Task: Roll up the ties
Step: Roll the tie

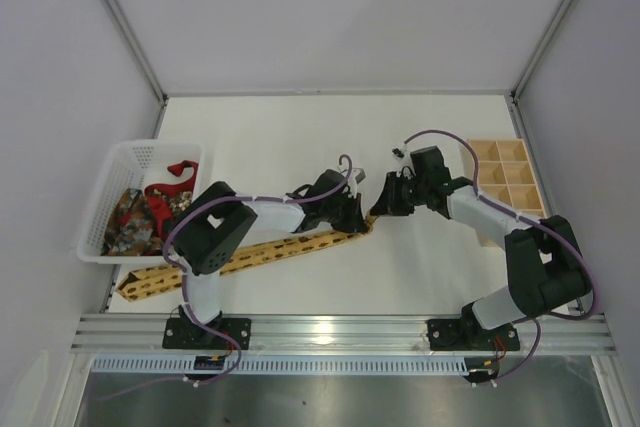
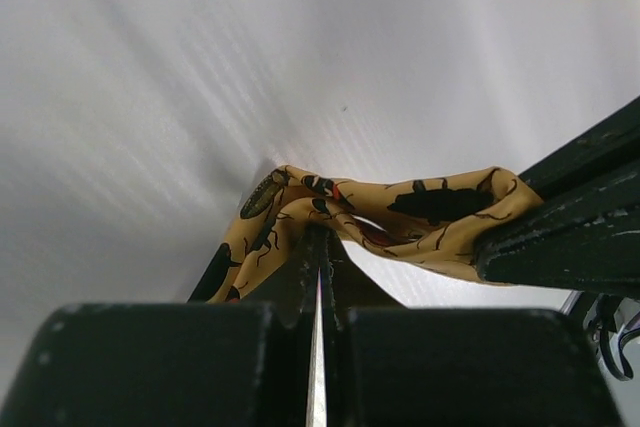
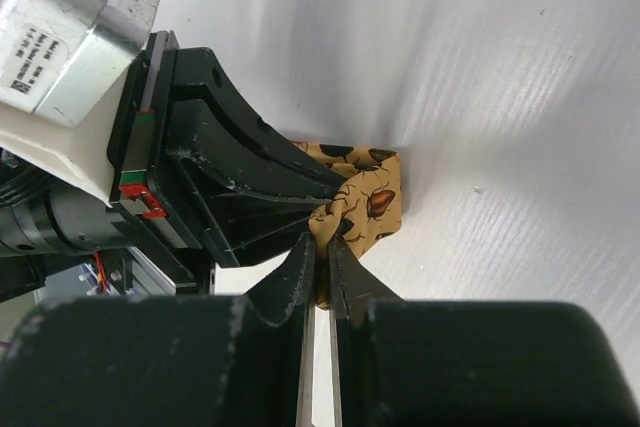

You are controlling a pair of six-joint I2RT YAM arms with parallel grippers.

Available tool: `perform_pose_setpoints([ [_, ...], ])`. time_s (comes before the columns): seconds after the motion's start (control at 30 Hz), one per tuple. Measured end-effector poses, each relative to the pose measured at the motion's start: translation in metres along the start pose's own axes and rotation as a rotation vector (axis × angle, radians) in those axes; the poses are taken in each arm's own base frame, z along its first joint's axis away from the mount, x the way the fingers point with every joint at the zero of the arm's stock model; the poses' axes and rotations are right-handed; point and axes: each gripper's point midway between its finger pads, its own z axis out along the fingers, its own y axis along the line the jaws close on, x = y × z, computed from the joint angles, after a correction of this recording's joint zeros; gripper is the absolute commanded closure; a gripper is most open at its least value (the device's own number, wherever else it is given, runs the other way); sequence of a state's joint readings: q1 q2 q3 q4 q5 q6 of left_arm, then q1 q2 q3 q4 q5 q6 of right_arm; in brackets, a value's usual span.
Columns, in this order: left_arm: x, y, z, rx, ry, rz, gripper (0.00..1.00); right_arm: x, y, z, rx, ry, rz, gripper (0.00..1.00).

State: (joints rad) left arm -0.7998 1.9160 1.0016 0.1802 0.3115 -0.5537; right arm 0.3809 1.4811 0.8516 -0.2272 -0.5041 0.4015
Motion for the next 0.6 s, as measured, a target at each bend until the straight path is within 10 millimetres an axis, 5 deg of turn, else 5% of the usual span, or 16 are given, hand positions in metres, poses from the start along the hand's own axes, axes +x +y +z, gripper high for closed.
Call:
perform_pose_setpoints([
  [0.6,0.013,0.010,-0.045,-0.094,-0.002,-0.025,1.00,0.013,-0.011,0.008,0.060,0.046,-0.007,1.00],
])
